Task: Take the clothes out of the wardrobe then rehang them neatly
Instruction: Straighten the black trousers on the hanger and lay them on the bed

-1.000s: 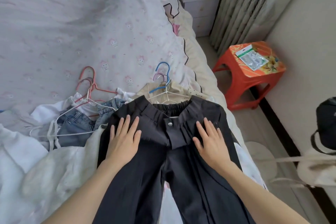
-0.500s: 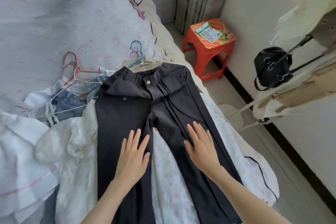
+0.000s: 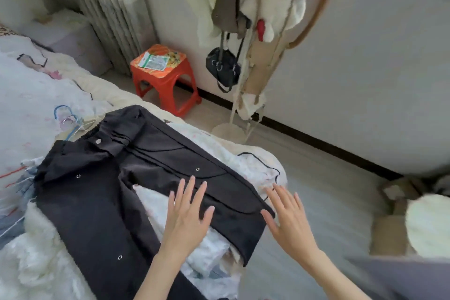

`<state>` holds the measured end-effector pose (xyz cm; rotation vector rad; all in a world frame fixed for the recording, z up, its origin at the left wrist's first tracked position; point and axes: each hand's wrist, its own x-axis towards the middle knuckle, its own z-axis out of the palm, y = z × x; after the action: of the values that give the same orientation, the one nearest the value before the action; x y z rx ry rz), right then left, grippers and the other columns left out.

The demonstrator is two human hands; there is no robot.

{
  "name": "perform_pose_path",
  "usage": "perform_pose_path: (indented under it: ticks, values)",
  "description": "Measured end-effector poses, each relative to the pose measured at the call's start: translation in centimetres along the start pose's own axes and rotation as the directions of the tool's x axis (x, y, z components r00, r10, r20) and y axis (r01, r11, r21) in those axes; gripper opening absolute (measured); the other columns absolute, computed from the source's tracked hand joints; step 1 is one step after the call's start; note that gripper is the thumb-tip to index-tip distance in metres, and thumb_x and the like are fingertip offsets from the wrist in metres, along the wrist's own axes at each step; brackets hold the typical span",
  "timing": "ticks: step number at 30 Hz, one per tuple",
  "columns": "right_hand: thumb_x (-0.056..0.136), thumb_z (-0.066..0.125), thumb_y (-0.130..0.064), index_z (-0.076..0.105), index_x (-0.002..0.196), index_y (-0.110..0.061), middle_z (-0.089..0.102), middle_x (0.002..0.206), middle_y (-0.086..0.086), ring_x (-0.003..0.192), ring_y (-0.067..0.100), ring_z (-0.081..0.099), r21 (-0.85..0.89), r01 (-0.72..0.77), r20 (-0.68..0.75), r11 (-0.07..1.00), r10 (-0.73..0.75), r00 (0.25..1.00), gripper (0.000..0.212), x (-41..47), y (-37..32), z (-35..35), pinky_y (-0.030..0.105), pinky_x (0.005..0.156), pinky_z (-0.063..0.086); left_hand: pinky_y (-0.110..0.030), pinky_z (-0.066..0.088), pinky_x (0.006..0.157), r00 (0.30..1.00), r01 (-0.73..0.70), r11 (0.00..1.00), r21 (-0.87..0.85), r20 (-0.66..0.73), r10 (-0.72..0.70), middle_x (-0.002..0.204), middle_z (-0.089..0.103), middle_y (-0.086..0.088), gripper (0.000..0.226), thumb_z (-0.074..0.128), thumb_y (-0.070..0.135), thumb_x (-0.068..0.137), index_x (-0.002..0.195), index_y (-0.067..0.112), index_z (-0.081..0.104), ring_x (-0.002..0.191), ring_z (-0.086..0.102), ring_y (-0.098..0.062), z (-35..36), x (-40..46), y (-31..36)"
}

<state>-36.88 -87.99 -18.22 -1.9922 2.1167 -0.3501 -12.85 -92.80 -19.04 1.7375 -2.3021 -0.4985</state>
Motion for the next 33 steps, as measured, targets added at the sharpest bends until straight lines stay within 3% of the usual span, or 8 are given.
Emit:
perform_pose_path:
  ticks: [3,7,10,15,20,26,30,33]
  values:
    - [0.097,0.018,-0.05,0.044,0.132,-0.019,0.05,0.136,0.005,0.128,0.021,0.042,0.02,-0.125,-0.126,0.992,0.127,0.984,0.054,-3.6,2.9,-2.6,0.05,0.103,0.035,-0.045,0.012,0.112,0.982,-0.184,0.983,-0.002,0.037,0.184,0.152,0.026,-0.007,0.062,0.026,0.051,0.089,0.141,0.021,0.037,0.142,0.013,-0.025,0.8,1.1,5.0]
    - [0.097,0.018,-0.051,0.044,0.134,-0.017,0.049,0.138,0.007,0.131,0.022,0.04,0.038,-0.294,-0.26,0.955,0.294,0.92,0.057,-10.2,7.8,-6.3,0.047,0.108,0.029,-0.051,0.026,0.107,0.907,-0.416,0.909,-0.004,0.067,0.415,0.146,0.037,-0.012,0.056,0.033,0.045,0.088,0.135,0.016,0.046,0.137,0.025,-0.033,2.1,0.9,12.6]
    - [0.096,0.025,-0.05,0.048,0.132,-0.013,0.049,0.137,0.009,0.131,0.021,0.036,0.076,-0.424,-0.363,0.902,0.421,0.831,0.056,-16.3,11.2,-8.6,0.05,0.106,0.027,-0.053,0.033,0.105,0.816,-0.575,0.818,-0.01,0.064,0.574,0.143,0.039,-0.013,0.054,0.035,0.043,0.088,0.133,0.015,0.045,0.135,0.028,-0.036,3.2,-0.5,18.1]
    - [0.088,0.037,-0.043,0.047,0.135,-0.012,0.046,0.14,0.009,0.134,0.018,0.03,0.157,-0.598,-0.461,0.786,0.594,0.659,0.057,-27.9,14.8,-11.2,0.041,0.113,0.016,-0.052,0.031,0.106,0.667,-0.738,0.674,-0.04,0.115,0.736,0.144,0.038,-0.012,0.062,0.013,0.055,0.094,0.135,0.018,0.042,0.137,0.023,-0.032,5.9,-6.3,27.4]
    - [0.086,0.041,-0.041,0.053,0.129,-0.01,0.053,0.134,0.013,0.128,0.02,0.033,0.175,-0.735,-0.543,0.655,0.687,0.483,0.055,-38.4,17.8,-13.9,0.041,0.107,0.015,-0.043,0.02,0.108,0.489,-0.852,0.506,-0.137,0.137,0.861,0.141,0.043,-0.013,0.064,0.013,0.055,0.095,0.133,0.016,0.046,0.136,0.022,-0.031,8.5,-12.6,37.1]
    - [0.087,0.039,-0.042,0.051,0.132,-0.01,0.051,0.135,0.013,0.129,0.021,0.032,0.228,-0.869,-0.636,0.439,0.743,0.208,0.056,-48.3,20.4,-16.7,0.057,0.102,0.032,-0.053,0.028,0.103,0.246,-0.938,0.27,-0.219,0.13,0.96,0.141,0.044,-0.012,0.063,0.013,0.051,0.096,0.133,0.014,0.047,0.135,0.025,-0.034,11.1,-17.9,47.8]
    - [0.088,0.039,-0.043,0.052,0.13,-0.01,0.053,0.133,0.013,0.126,0.023,0.039,0.258,-0.918,-0.643,0.301,0.763,0.069,0.055,-53.5,22.5,-17.9,0.055,0.099,0.035,-0.056,0.031,0.103,0.091,-0.952,0.132,-0.276,0.156,0.984,0.142,0.042,-0.013,0.056,0.025,0.047,0.094,0.133,0.014,0.048,0.134,0.03,-0.039,13.8,-21.0,54.3]
    - [0.094,0.03,-0.05,0.053,0.13,-0.009,0.054,0.132,0.013,0.125,0.025,0.044,0.273,-0.937,-0.643,0.216,0.766,-0.011,0.059,-56.8,24.6,-19.1,0.054,0.1,0.035,-0.052,0.028,0.105,-0.014,-0.941,0.047,-0.334,0.176,0.984,0.143,0.041,-0.012,0.059,0.017,0.051,0.096,0.134,0.016,0.047,0.135,0.029,-0.037,16.0,-22.7,58.9]
